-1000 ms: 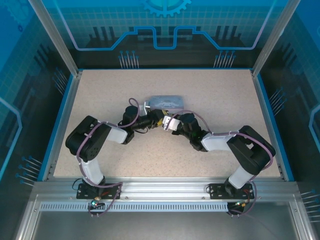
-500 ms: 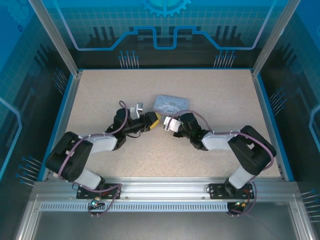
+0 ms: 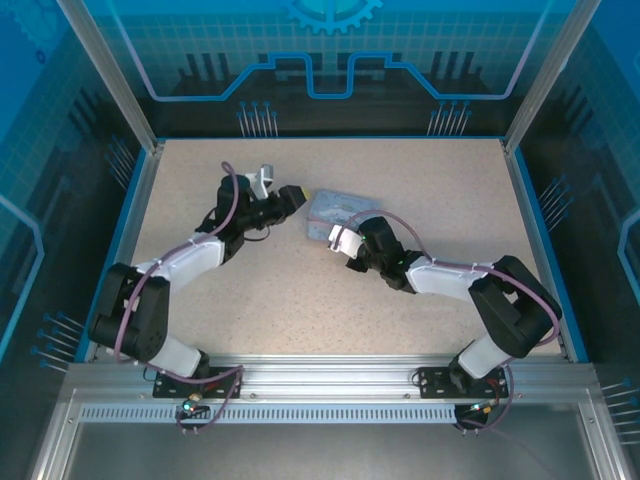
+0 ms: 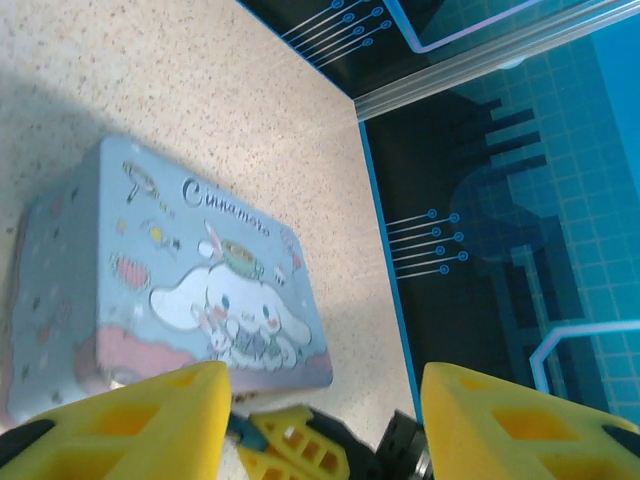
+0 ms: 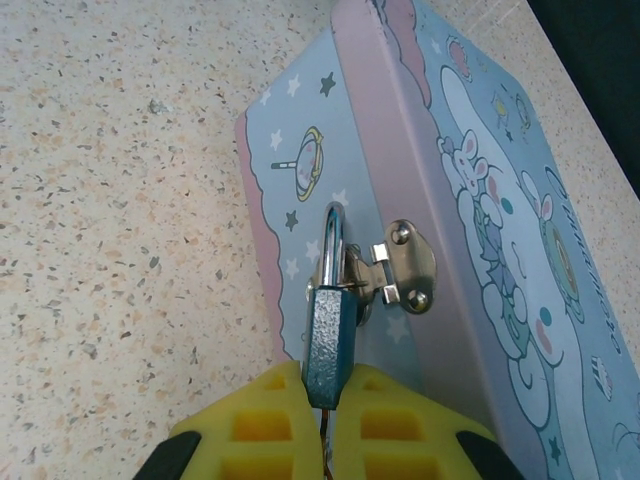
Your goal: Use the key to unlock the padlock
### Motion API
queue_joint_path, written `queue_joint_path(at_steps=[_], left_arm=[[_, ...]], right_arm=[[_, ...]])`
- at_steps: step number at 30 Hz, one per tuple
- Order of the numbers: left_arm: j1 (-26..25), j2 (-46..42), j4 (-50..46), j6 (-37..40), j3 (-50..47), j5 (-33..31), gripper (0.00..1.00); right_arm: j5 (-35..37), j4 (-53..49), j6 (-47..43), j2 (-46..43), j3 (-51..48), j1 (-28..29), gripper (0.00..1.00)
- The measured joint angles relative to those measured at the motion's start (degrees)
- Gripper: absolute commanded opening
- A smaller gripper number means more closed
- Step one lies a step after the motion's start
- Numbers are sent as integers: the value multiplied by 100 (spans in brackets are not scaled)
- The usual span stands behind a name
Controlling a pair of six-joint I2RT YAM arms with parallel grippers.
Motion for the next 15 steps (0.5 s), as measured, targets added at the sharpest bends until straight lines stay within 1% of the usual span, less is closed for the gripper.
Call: queue_joint_path(at_steps=[2,6,10,13,15], left_arm=[[92,238,-195,181,278,2,57],[212,533,-894,780,828,-90,64],[197,885,-1733,1543,1735,-87,64],[131,1226,-2050,1945,2284,-92,63],[52,1414,-2197,2118,2472,-92,63]], right_arm=[[-2,4,-4,-2,-4,2,0],[-107,-61,-160,-162,-79,-22,0],[-162,-306,-516,-380,-87,-59,0],[-59,-463,-758,-387,-87,-74,1],[37,-522,-852,-385,-87,-79,0]])
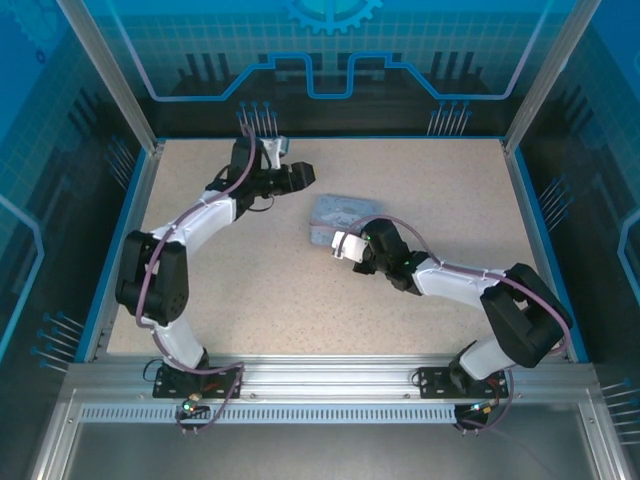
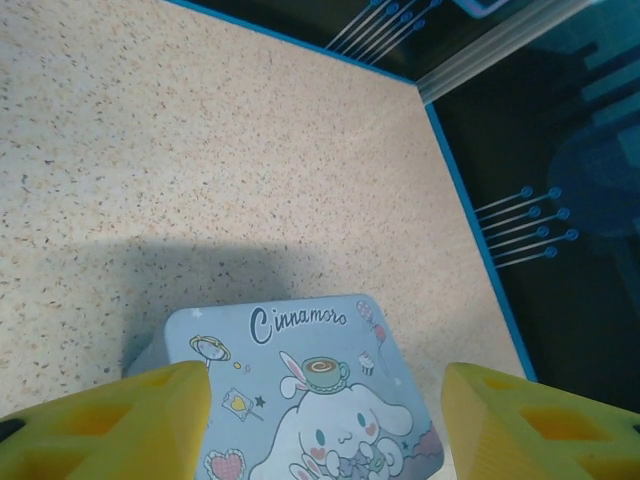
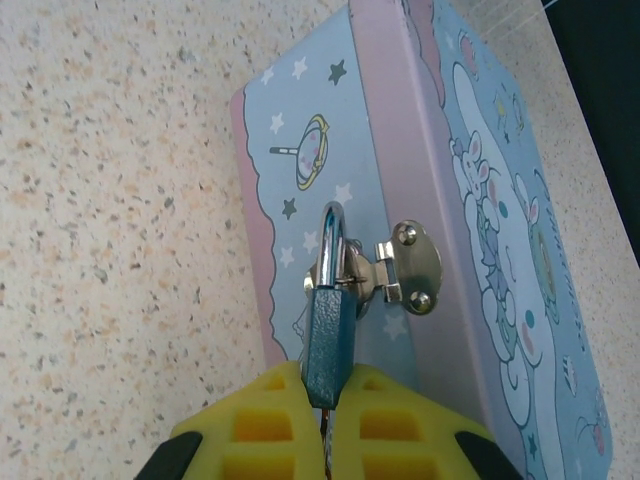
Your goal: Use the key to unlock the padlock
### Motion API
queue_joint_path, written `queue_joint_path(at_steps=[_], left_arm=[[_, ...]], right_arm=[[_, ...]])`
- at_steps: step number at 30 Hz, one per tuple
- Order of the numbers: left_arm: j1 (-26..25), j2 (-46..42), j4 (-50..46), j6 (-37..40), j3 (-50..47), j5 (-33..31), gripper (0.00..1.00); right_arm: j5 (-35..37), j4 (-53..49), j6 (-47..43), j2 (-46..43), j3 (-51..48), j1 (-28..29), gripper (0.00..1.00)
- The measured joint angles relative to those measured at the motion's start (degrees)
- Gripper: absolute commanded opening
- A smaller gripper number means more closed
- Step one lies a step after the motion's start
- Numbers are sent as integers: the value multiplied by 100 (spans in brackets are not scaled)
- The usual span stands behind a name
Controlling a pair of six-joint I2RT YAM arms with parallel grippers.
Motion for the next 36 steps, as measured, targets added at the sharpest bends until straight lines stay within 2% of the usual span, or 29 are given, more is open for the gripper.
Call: queue_joint_path(at_steps=[7,12,28,36], left_arm=[[-632,769,-837,643,813,-155,60],[-929,1119,-1032,785,1200,-164,59],[-968,1829,-1154,774,1517,-146,58],[-929,1801,-787,680,1274,-197,57]], right_arm=[[555,-59,-367,251,0,13,1],[804,-90,-503,448,0,17,1],[953,-118,-529,623,138,39,4],[688,-946,-39,702,629,-44,9]])
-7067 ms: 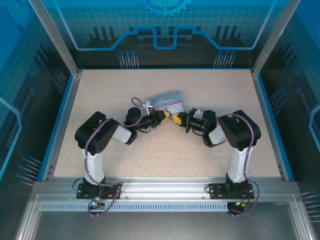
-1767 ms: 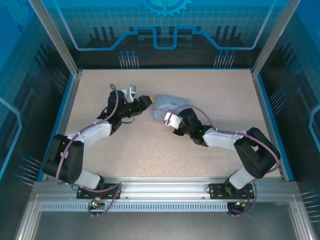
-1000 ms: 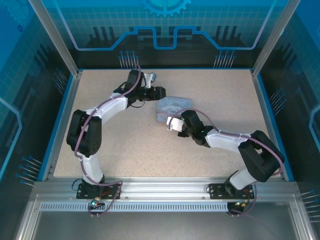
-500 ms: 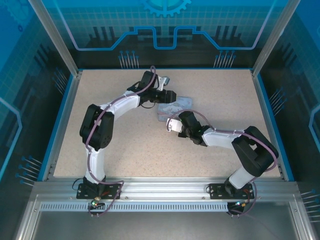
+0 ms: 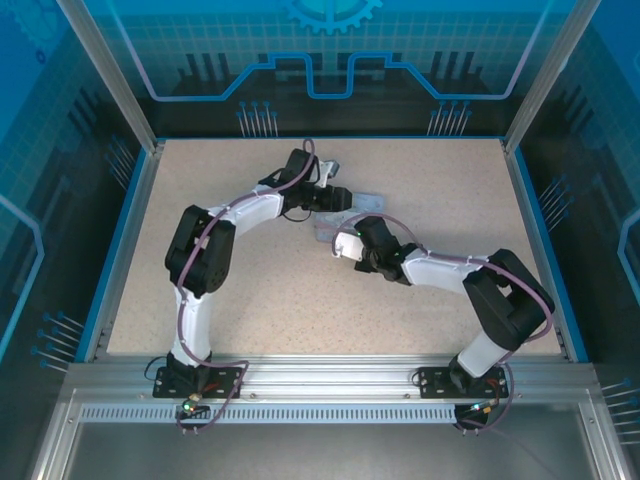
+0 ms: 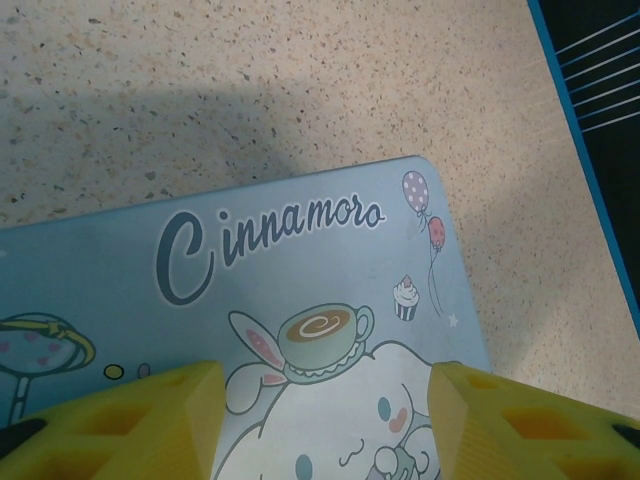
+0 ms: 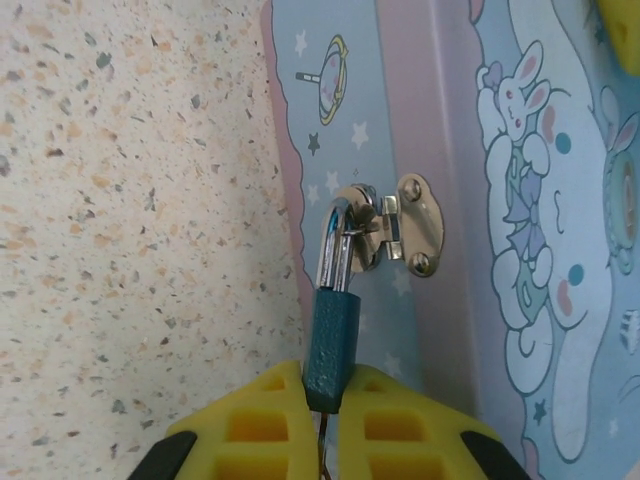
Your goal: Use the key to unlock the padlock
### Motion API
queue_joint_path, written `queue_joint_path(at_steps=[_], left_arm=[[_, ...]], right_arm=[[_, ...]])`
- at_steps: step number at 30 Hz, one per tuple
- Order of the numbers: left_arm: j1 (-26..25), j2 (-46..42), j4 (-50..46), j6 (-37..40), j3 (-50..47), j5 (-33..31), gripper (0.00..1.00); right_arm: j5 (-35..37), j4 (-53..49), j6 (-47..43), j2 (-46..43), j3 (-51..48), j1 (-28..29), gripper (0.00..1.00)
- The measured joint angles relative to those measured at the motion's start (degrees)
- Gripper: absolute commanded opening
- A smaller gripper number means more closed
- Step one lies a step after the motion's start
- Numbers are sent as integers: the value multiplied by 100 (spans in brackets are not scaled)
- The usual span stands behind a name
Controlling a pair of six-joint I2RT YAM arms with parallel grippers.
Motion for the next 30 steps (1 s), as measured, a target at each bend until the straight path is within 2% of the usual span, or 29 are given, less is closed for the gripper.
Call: queue_joint_path(at_steps=[6,11,22,30], left_arm=[[63,-177,651,-251,-479,35,57],[116,-299,951,-387,-756,55,56],[282,-599,1375,-669,-1300,92,56],[446,-761,1412,-710,-1521,94,56]], right_arm=[[-326,-562,857,17,240,4,13],[-280,-979,1423,166,570,177,13],[-238,-1810,2487,426,1222,455,11],[-538,-1888,3344,542,1342,566,10]])
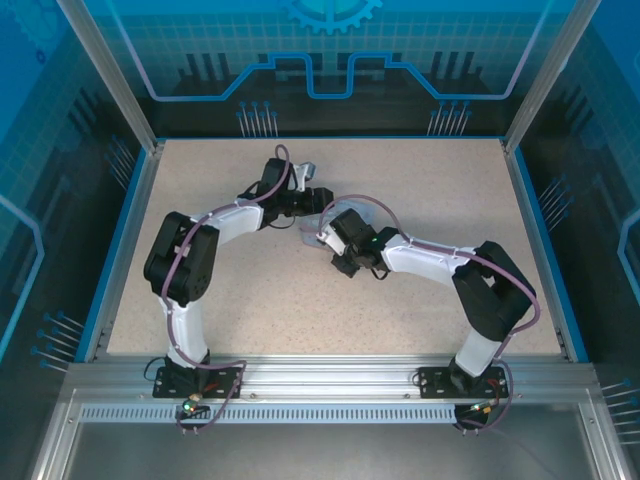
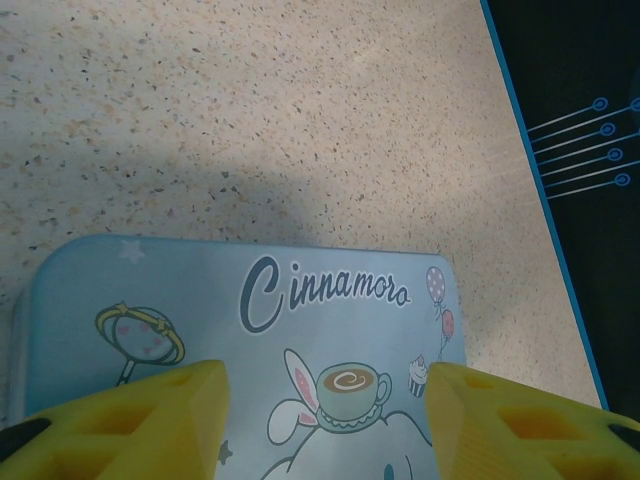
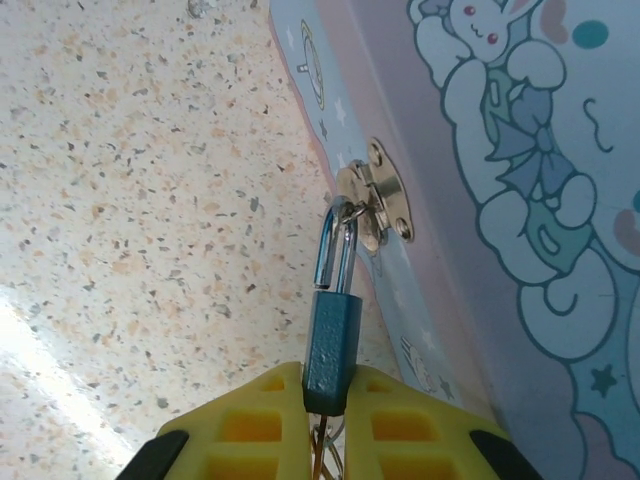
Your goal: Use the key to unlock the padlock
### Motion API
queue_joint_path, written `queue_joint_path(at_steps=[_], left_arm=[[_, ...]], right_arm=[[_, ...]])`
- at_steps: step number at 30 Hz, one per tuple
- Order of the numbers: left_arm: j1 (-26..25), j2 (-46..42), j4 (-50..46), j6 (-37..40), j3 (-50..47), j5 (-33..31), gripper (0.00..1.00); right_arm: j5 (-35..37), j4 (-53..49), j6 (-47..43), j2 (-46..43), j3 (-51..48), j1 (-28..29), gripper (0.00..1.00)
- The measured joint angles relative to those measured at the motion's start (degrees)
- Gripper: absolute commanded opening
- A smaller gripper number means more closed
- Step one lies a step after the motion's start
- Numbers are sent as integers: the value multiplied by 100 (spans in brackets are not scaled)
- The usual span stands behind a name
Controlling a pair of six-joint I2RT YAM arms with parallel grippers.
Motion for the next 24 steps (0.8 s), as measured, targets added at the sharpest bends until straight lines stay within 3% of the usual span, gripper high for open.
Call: queue_joint_path(at_steps=[9,24], left_arm=[[44,-140,184,-162,-251,-22,55],[24,-603,857,-789,-1084,-177,54]], right_arm=[[-896,1209,855,-26,-807,-332,10],[-3322,3095,1888,-120,-1939,-1871,9]])
